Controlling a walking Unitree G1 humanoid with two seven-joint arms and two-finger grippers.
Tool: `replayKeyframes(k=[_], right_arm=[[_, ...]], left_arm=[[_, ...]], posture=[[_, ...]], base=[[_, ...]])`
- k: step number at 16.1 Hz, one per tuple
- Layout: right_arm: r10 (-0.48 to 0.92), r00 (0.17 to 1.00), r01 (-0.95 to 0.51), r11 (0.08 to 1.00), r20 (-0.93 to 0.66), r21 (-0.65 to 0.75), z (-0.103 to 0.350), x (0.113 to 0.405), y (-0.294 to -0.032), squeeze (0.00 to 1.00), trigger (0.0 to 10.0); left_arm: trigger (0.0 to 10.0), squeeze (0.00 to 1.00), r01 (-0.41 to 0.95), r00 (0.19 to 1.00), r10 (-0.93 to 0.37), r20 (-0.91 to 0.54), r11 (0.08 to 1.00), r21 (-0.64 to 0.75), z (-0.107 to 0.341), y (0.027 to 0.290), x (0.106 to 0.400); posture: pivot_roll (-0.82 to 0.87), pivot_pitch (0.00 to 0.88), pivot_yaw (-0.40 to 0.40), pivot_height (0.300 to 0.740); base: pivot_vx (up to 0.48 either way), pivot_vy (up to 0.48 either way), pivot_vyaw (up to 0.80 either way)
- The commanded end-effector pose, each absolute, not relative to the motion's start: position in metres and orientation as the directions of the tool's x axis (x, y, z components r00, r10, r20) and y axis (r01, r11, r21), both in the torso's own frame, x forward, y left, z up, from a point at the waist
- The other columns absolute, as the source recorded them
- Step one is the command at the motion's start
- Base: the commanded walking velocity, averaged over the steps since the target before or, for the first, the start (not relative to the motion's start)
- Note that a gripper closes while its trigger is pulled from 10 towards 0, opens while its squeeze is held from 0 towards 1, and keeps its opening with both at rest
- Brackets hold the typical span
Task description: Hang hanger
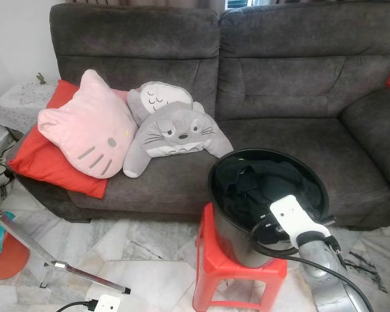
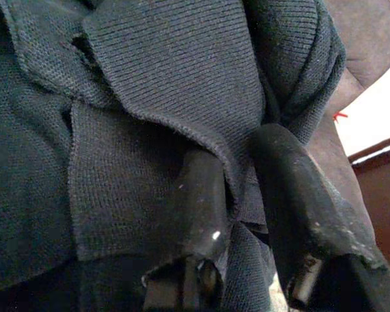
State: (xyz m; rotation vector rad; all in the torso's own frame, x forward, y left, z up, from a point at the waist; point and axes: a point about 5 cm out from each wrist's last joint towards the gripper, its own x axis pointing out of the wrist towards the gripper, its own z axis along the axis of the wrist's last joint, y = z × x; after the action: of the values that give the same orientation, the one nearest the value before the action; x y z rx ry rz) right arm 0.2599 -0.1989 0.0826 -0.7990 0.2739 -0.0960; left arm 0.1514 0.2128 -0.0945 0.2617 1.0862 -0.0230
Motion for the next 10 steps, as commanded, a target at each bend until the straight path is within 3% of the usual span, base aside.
replayKeyframes(k=[1, 10], right_arm=[[-0.205, 0.959, 0.001, 0.697, -0.197, -0.717, 0.0849, 0.2629, -0.2008, 0.0, 0.0], [-0.216, 0.964, 0.04, 0.694, -0.155, -0.719, 0.0935, 0.27, -0.2016, 0.0, 0.0]], left_arm=[[10.0, 0.0, 0.167, 0.458, 0.112, -0.882, 0.963, 0.209, -0.0951, 0.215, 0.149], [10.0, 0.0, 0.166, 0.46, 0.114, -0.881, 0.963, 0.211, -0.0948, 0.2158, 0.1492]], posture=[[-0.2, 0.0, 0.033, 0.74], [-0.19, 0.0, 0.034, 0.74]], base=[[0.0, 0.0, 0.0], [0.0, 0.0, 0.0]])
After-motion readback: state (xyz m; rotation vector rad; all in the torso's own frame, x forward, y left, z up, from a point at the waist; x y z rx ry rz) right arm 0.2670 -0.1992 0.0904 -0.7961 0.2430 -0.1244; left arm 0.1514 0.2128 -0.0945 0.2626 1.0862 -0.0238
